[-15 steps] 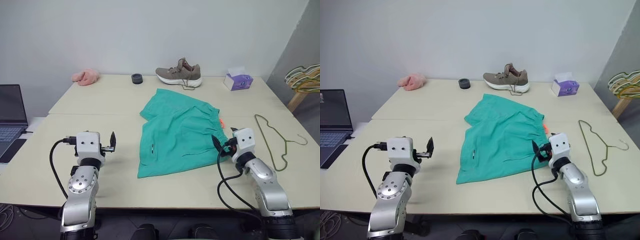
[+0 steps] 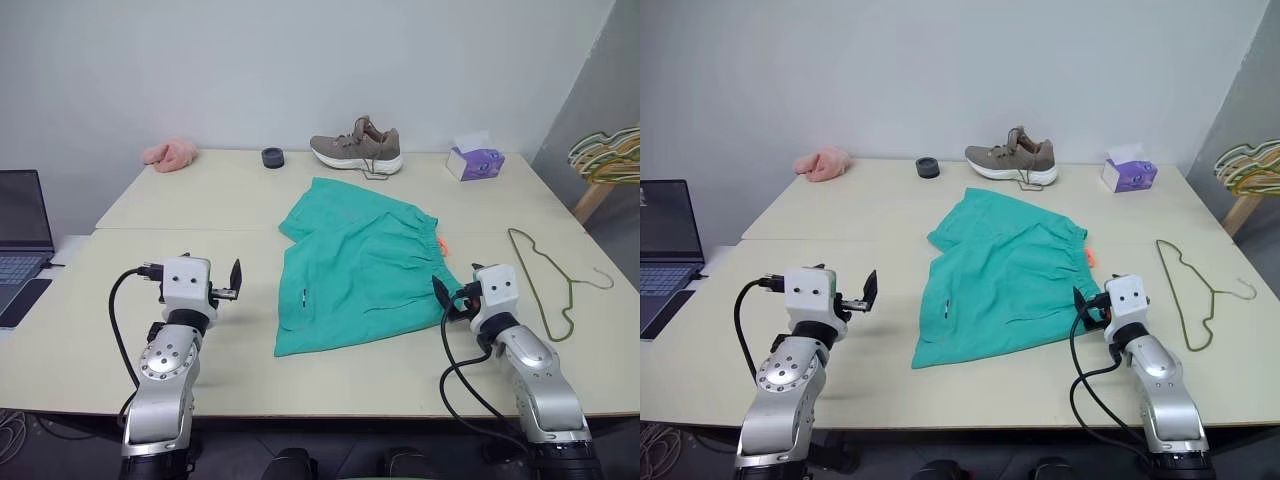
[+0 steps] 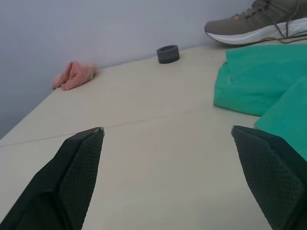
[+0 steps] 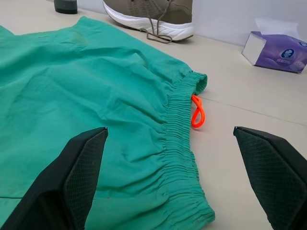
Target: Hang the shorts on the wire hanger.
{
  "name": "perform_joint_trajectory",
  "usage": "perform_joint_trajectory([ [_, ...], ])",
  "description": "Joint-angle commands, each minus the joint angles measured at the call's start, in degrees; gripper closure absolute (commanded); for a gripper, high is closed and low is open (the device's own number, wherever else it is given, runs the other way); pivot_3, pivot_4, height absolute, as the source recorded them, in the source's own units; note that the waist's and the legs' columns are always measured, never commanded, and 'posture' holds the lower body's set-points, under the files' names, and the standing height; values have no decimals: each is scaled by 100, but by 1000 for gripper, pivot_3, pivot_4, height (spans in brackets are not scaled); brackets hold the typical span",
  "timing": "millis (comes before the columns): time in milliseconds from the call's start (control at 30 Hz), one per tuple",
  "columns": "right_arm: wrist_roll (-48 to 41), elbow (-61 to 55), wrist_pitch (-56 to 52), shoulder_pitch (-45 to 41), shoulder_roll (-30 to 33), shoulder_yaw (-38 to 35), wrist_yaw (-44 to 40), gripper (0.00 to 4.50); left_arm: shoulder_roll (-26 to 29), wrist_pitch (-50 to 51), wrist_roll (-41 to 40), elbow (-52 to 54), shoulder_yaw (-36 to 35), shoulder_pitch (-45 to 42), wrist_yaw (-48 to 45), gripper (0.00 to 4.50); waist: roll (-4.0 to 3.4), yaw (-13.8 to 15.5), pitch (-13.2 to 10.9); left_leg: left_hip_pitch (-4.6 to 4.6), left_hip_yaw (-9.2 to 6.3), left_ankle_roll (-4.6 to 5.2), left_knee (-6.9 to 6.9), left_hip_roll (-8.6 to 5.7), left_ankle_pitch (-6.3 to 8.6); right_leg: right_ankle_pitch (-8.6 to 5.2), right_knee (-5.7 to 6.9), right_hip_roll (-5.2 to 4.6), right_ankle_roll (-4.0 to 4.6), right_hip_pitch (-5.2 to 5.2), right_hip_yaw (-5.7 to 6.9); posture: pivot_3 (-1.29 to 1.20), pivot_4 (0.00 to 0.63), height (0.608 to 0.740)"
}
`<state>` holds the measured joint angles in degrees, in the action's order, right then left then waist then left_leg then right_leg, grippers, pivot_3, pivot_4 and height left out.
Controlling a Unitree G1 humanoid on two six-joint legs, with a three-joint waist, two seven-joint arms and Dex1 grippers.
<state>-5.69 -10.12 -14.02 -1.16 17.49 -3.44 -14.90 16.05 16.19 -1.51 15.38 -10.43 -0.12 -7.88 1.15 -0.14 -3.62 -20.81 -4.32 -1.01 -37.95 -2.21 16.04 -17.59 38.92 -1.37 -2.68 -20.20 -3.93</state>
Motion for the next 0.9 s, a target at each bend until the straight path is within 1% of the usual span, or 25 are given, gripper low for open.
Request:
perform_joint_trajectory([
  [33, -10, -305, 111, -26, 36, -136, 18, 21, 84, -44, -155, 186, 27, -37, -235, 0, -1, 0, 0, 0, 0, 0, 0, 0, 0, 0, 0, 0, 0, 0, 0, -4, 0, 740],
  [500, 102, -254, 163, -39, 106, -97, 14, 21, 105, -202, -484, 347, 125, 142, -773, 0, -3, -1, 2, 0, 0, 0, 0, 0, 0, 0, 0, 0, 0, 0, -1, -7, 0, 740],
  [633, 112, -241, 220, -60, 260, 34, -243, 21, 217, -282, -640, 367, 139, 173, -1071, 0, -3, -3, 3, 0, 2, 0, -1, 0, 0, 0, 0, 0, 0, 0, -2, -13, 0, 740],
  [733, -56, -264, 486, -42, 415, 264, -795, 21, 476, -78, -935, 363, 298, 181, -1687, 0, -5, -18, 4, 0, 2, 0, 0, 2, 0, 0, 0, 1, 0, 0, -1, -22, 0, 740],
  [767, -211, -327, 504, -21, 523, 331, -1111, 21, 637, 119, -1148, 442, 427, 227, -2054, 0, -8, -28, 6, 1, 2, 0, 0, 2, 0, 0, 0, 2, 0, 1, -1, -27, 0, 740],
  [900, -646, -623, 412, 79, 980, 470, -2085, 21, 1504, 618, -1588, 788, 940, 520, -3316, 0, -15, -112, 6, -1, 8, 1, 1, 2, 0, -1, -1, 3, 1, 3, -2, -42, 0, 740],
])
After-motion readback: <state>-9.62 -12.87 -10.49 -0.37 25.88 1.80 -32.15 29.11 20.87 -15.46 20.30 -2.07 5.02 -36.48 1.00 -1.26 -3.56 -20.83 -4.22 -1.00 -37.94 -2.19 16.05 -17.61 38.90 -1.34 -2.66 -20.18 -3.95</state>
